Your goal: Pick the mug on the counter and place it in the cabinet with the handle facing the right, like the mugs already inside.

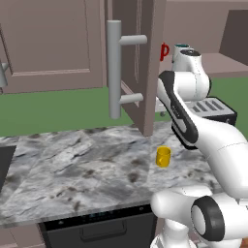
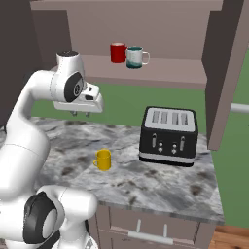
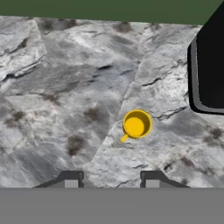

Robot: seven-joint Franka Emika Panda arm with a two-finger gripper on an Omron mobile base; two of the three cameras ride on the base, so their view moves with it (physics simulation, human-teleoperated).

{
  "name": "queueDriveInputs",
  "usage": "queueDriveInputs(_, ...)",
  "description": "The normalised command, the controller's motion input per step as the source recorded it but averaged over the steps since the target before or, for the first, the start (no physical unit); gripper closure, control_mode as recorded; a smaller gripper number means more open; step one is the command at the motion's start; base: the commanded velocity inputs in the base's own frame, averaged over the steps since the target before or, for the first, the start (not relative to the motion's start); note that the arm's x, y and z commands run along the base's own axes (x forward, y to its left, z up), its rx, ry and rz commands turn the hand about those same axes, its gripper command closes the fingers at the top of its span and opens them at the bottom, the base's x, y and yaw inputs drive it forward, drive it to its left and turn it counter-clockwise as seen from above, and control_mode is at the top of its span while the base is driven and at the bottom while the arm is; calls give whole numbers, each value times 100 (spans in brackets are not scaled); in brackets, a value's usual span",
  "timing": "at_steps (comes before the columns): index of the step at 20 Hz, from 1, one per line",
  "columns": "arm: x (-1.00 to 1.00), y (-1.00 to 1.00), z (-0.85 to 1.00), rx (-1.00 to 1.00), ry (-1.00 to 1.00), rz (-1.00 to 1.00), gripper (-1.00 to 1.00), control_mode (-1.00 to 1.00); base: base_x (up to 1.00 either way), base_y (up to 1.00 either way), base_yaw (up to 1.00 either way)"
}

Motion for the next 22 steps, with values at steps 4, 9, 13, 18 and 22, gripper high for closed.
queueDriveInputs(4,-9,0,-3,0,-1,0,-100,-100,0,0,0)
queueDriveInputs(9,-15,0,-7,0,-4,-2,-100,-100,0,0,0)
queueDriveInputs(13,-15,0,-14,0,-6,-5,-100,-100,0,0,0)
queueDriveInputs(18,-13,0,-22,0,-4,-7,-100,-100,0,0,0)
queueDriveInputs(22,-12,2,-22,-2,-1,-9,-100,-100,0,0,0)
